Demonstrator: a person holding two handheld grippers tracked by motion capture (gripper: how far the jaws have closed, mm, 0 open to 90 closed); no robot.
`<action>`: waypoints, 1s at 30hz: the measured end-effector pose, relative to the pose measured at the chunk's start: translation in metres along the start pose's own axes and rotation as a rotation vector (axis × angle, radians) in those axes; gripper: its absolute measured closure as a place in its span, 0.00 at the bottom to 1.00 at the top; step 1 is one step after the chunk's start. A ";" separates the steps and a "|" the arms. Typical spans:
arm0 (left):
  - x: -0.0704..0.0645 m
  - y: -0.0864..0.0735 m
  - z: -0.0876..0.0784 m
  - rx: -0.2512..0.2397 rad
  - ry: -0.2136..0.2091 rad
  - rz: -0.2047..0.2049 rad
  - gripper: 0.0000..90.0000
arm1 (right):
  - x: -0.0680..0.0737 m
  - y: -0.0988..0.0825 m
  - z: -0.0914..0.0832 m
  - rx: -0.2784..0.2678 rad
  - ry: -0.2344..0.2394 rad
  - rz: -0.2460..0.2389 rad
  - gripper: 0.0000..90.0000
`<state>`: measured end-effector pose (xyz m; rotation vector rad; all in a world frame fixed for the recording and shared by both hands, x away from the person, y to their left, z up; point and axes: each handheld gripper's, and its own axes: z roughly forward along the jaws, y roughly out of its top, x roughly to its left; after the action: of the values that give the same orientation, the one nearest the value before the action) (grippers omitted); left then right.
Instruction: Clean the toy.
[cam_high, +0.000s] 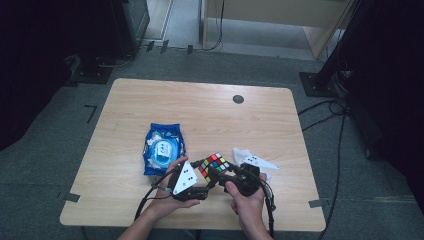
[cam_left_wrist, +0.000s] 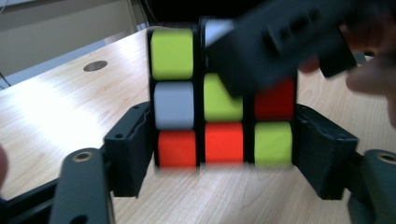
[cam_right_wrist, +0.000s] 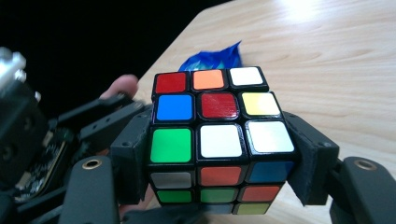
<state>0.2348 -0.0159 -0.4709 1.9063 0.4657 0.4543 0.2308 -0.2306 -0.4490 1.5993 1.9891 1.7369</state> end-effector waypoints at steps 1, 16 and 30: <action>0.002 -0.001 -0.002 -0.002 -0.004 0.007 0.30 | -0.003 0.002 -0.003 -0.007 -0.001 0.008 0.38; 0.014 -0.006 -0.005 0.021 0.070 0.056 0.38 | -0.013 0.015 -0.011 0.054 0.061 0.023 0.38; 0.003 -0.004 -0.002 0.034 0.029 0.093 0.35 | -0.016 0.016 -0.008 0.094 0.094 0.029 0.38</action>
<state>0.2356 -0.0118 -0.4736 1.9621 0.4073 0.5384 0.2429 -0.2500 -0.4427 1.6099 2.1303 1.7859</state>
